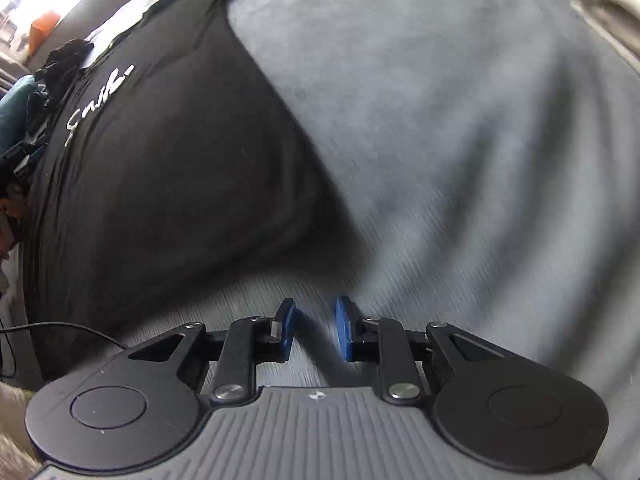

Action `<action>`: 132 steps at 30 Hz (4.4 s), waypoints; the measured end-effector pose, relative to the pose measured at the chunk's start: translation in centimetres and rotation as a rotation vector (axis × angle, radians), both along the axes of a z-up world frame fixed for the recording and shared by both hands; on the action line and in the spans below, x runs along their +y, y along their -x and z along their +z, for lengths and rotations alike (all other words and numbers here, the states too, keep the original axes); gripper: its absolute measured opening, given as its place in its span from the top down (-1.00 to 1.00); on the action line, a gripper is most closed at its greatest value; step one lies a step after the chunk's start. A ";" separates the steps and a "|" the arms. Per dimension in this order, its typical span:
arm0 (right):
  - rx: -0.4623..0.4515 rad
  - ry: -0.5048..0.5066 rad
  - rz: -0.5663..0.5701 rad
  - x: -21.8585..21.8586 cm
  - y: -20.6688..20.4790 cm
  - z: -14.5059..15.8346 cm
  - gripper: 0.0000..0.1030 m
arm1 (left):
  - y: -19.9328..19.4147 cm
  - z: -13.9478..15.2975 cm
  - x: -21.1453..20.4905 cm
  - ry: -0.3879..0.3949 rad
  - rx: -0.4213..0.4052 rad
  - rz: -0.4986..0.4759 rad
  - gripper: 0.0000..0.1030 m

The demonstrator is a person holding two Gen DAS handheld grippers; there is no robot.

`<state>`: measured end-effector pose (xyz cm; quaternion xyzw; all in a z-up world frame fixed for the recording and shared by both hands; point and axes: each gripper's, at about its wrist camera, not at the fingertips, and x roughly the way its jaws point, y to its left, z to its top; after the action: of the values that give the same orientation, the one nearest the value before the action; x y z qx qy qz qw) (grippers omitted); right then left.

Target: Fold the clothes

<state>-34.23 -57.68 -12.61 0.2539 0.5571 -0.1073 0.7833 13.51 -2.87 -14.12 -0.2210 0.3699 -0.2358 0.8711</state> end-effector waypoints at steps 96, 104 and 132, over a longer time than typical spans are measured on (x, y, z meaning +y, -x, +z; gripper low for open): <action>-0.529 -0.091 -0.021 27.6 -36.9 1.2 0.66 | 9.1 1.1 0.2 -0.243 -0.138 -0.122 0.26; -0.485 0.018 0.216 30.7 -39.1 2.1 0.23 | 8.0 1.2 1.0 -0.140 -0.112 -0.070 0.25; -0.426 -0.215 0.084 24.7 -48.5 0.2 0.26 | 8.5 -2.7 2.8 0.012 -0.163 0.000 0.25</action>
<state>14.26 -32.98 -12.39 0.3295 0.3975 0.0412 0.8554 4.97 -0.03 -16.78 -0.2062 0.2965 -0.2551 0.8969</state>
